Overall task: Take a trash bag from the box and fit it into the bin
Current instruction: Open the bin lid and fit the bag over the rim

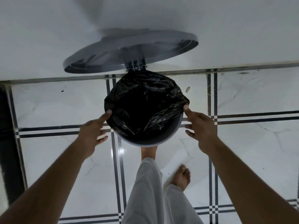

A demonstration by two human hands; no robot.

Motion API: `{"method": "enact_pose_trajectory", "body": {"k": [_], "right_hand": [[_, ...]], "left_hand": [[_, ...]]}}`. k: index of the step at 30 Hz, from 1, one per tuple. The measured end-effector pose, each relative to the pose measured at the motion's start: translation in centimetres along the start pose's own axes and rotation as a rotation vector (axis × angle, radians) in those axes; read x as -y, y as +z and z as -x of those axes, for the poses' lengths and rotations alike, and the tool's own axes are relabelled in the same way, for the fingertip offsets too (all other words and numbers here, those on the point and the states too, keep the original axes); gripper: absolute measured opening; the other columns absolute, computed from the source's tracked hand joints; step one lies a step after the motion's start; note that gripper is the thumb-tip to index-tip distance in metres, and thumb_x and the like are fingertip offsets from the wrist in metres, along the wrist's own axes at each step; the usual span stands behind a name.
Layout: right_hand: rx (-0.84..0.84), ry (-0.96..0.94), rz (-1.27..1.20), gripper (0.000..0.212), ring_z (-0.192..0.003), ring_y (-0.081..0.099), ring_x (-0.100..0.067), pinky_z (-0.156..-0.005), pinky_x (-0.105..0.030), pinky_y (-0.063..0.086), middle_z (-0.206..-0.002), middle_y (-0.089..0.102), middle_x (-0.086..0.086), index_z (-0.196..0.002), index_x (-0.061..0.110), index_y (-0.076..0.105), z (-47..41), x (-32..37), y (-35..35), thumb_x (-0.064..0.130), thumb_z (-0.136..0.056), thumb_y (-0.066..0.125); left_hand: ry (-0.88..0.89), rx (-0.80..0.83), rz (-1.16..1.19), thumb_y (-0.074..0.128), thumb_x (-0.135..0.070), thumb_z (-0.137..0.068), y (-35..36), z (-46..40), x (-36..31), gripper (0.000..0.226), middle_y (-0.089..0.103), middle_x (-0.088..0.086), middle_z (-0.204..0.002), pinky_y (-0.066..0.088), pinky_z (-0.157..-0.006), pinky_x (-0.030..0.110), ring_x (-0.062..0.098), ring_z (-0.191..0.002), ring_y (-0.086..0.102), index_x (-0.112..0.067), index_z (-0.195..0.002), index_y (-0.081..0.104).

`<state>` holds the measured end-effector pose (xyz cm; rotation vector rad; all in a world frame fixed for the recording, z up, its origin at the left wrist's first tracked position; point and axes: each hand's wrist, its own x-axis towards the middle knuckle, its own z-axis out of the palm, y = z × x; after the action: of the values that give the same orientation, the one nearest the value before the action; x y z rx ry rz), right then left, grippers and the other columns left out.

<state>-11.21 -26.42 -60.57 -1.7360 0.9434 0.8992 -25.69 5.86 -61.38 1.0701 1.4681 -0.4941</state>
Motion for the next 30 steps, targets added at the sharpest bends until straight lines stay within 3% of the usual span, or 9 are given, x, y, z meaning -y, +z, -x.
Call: {"method": "enact_pose_trajectory", "body": {"k": [2, 5, 9, 12, 15, 18, 22, 26, 30], "right_hand": [[0.006, -0.005, -0.071, 0.059, -0.081, 0.077, -0.015, -0.077, -0.033, 0.063, -0.099, 0.085, 0.001, -0.116, 0.016, 0.078, 0.8, -0.3, 0.6, 0.062, -0.082, 0.093], [-0.055, -0.068, -0.072, 0.051, -0.080, 0.077, -0.018, -0.077, -0.036, 0.063, -0.089, 0.084, 0.002, -0.105, 0.019, 0.081, 1.3, -0.1, 1.8, 0.060, -0.079, 0.097], [-0.126, -0.157, -0.052, 0.017, -0.085, 0.076, -0.026, -0.075, -0.041, 0.064, -0.078, 0.082, 0.006, -0.077, 0.021, 0.080, 0.8, 0.1, 2.4, 0.021, -0.093, 0.084], [-0.102, -0.081, -0.177, 0.008, -0.075, 0.069, -0.019, -0.066, -0.029, 0.056, -0.080, 0.079, 0.006, -0.094, 0.016, 0.078, 0.6, 0.3, 1.8, 0.017, -0.101, 0.076], [0.013, 0.049, -0.298, 0.018, -0.079, 0.078, -0.011, -0.068, -0.027, 0.063, -0.100, 0.086, 0.004, -0.120, 0.022, 0.075, 0.8, 0.1, 1.5, 0.030, -0.113, 0.060], [0.057, 0.110, -0.309, 0.027, -0.075, 0.082, -0.011, -0.067, -0.030, 0.067, -0.089, 0.084, 0.002, -0.117, 0.024, 0.074, 0.5, -0.2, 1.1, 0.030, -0.120, 0.048], [0.092, 0.131, -0.206, 0.033, -0.056, 0.066, -0.010, -0.065, -0.029, 0.063, -0.077, 0.072, 0.000, -0.105, 0.017, 0.075, 0.6, -0.3, 1.0, 0.027, -0.119, 0.047], [0.220, 0.143, -0.241, 0.021, -0.073, 0.073, -0.014, -0.070, -0.033, 0.060, -0.089, 0.078, 0.002, -0.112, 0.020, 0.075, 0.6, -0.6, 0.7, 0.037, -0.111, 0.062], [0.143, 0.135, -0.193, 0.008, -0.085, 0.069, -0.017, -0.078, -0.034, 0.057, -0.094, 0.073, -0.003, -0.107, 0.015, 0.072, 0.9, -2.5, 0.5, 0.013, -0.102, 0.066]], "left_hand": [[0.009, 0.015, 0.059, 0.068, -0.026, -0.106, 0.7, 1.2, 1.5, 0.016, 0.068, -0.003, -0.094, 0.056, -0.078, 0.032, 0.022, -0.088, 0.064, -0.016, -0.112, 0.079], [0.045, -0.076, 0.147, 0.082, -0.027, -0.097, 1.9, 2.0, 2.7, 0.016, 0.074, 0.006, -0.097, 0.064, -0.072, 0.033, 0.023, -0.084, 0.072, -0.013, -0.097, 0.075], [0.141, -0.133, 0.204, 0.070, -0.016, -0.106, 3.1, 3.4, 3.1, 0.013, 0.074, 0.019, -0.112, 0.062, -0.095, 0.049, 0.033, -0.099, 0.075, -0.006, -0.097, 0.070], [0.098, -0.170, 0.271, 0.063, -0.011, -0.108, 2.9, 4.2, 3.3, 0.013, 0.074, 0.019, -0.113, 0.061, -0.099, 0.052, 0.034, -0.110, 0.073, -0.009, -0.099, 0.071], [-0.007, -0.071, 0.375, 0.059, -0.027, -0.110, 2.0, 4.0, 3.1, 0.023, 0.080, 0.009, -0.119, 0.063, -0.095, 0.046, 0.024, -0.116, 0.077, -0.015, -0.123, 0.075], [-0.059, 0.034, 0.451, 0.055, -0.028, -0.111, 1.9, 4.2, 2.7, 0.022, 0.080, 0.006, -0.117, 0.064, -0.088, 0.045, 0.022, -0.111, 0.078, -0.019, -0.121, 0.074], [-0.135, 0.167, 0.556, 0.064, -0.023, -0.100, 2.8, 5.4, 2.3, 0.019, 0.078, 0.008, -0.099, 0.061, -0.095, 0.045, 0.026, -0.095, 0.077, -0.014, -0.087, 0.076], [-0.103, 0.183, 0.436, 0.056, -0.002, -0.092, 4.0, 5.4, 2.9, 0.017, 0.072, 0.015, -0.107, 0.061, -0.099, 0.044, 0.030, -0.101, 0.070, -0.006, -0.105, 0.067], [-0.063, 0.073, 0.206, 0.059, 0.007, -0.096, 4.9, 4.8, 3.9, 0.016, 0.071, 0.019, -0.101, 0.064, -0.090, 0.040, 0.026, -0.088, 0.070, 0.003, -0.107, 0.070]]}}
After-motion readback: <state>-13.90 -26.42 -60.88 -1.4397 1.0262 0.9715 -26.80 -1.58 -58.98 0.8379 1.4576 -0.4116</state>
